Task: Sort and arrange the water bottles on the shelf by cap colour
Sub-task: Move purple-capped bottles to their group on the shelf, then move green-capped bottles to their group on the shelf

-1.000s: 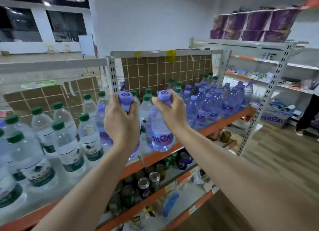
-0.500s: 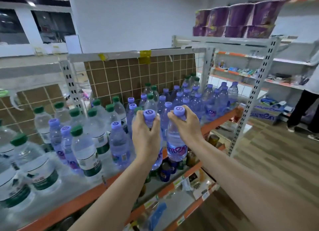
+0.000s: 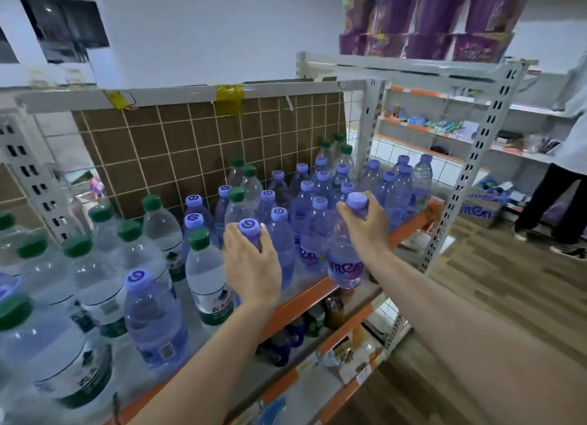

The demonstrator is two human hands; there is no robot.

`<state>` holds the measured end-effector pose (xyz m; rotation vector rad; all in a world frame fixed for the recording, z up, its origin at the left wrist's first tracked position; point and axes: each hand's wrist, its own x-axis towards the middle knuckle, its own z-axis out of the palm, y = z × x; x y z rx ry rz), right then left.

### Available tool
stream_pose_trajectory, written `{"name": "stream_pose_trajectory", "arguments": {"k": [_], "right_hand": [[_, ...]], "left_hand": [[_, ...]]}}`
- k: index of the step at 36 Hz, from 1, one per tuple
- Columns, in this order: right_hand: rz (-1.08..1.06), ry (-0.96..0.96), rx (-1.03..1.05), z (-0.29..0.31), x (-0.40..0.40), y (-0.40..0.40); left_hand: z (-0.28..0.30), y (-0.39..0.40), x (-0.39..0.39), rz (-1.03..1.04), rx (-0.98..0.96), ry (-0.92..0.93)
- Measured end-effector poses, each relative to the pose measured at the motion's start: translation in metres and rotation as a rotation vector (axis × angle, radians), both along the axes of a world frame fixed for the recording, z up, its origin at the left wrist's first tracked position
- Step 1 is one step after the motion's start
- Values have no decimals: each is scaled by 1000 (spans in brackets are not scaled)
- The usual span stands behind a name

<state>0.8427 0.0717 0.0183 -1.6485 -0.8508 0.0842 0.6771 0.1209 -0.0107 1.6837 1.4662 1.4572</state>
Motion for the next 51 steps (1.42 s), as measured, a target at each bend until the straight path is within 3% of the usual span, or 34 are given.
{"name": "stream_pose_trajectory", "arguments": {"k": [12,22,51], "right_hand": [[-28,38,-16,-28,84,21],[82,19,-62,-30,143,49],[223,-47,-144,-52,176,93]], "left_hand": [[-20,22,28,143,-50,30],[-25,22,47,299,-97,-15],[-19,29,60,499,-114,-57]]}}
